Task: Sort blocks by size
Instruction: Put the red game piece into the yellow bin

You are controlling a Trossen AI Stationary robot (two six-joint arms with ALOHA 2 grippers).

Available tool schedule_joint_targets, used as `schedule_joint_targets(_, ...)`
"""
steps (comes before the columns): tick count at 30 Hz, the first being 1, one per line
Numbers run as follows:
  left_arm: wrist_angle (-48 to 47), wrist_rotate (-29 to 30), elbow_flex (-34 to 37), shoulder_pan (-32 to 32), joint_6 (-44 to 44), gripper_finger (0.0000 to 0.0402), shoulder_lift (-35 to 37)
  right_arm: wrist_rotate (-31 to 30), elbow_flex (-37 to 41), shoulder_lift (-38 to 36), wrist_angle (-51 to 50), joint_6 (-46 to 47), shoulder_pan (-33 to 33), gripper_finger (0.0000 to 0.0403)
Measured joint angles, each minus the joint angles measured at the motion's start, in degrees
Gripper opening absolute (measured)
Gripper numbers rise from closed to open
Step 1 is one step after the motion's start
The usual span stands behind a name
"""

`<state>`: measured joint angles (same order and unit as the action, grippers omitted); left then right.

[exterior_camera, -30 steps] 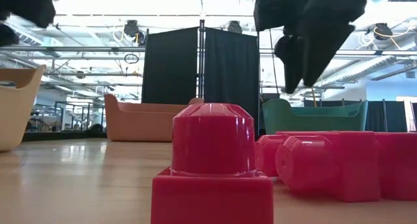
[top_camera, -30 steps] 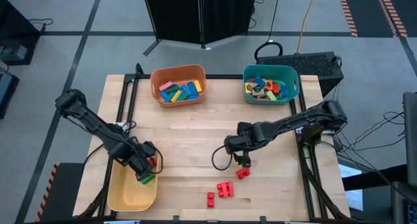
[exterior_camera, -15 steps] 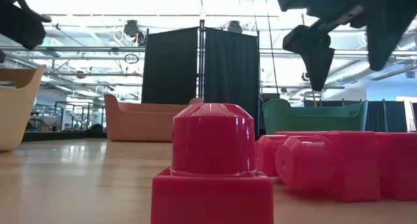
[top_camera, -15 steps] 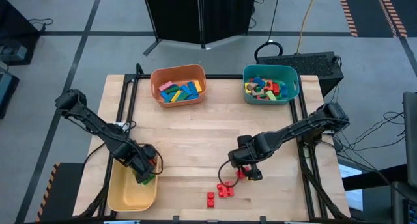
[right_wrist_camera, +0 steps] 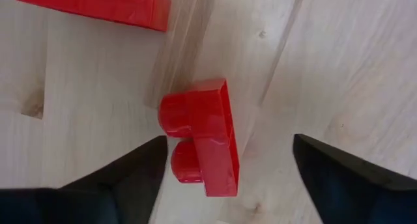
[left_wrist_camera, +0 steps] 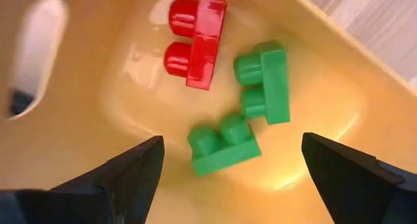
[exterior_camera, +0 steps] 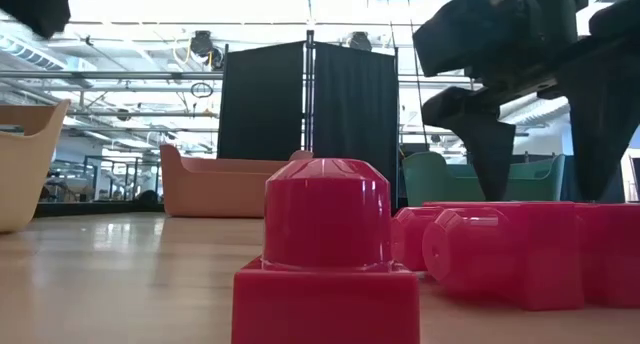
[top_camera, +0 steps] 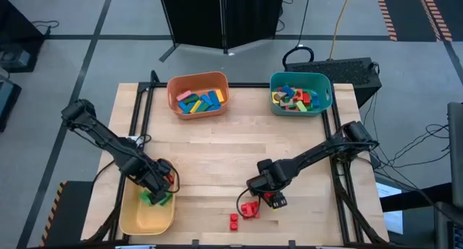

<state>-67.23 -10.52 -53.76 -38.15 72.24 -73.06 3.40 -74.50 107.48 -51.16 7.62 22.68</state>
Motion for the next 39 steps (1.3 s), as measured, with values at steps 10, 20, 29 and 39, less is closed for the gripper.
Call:
schedule_joint_targets(10,-9.0,9.3,-13.7,0.0,0.9,0.0305,0.0,3.0,4.2,0.0,3.9,3.9,-0.1,0.0184)
schedule_joint_targets(20,-8.7,21.0,-21.9,0.7,0.8,0.0301,0.0,4.4,4.9,-0.4,6.6,6.3,-0.1,0.0114)
schedule_joint_targets(29,-1.0,33.4,-23.3,0.6,-5.3,0.0301,0.0,1.0,1.1,-0.3,8.2,7.5,-3.0,0.0055)
schedule_joint_targets(39,7.6,40.4,-23.1,0.9,-20.4,0.0301,0.0,1.0,-1.7,-5.0,17.0,8.5,-9.2,0.0041)
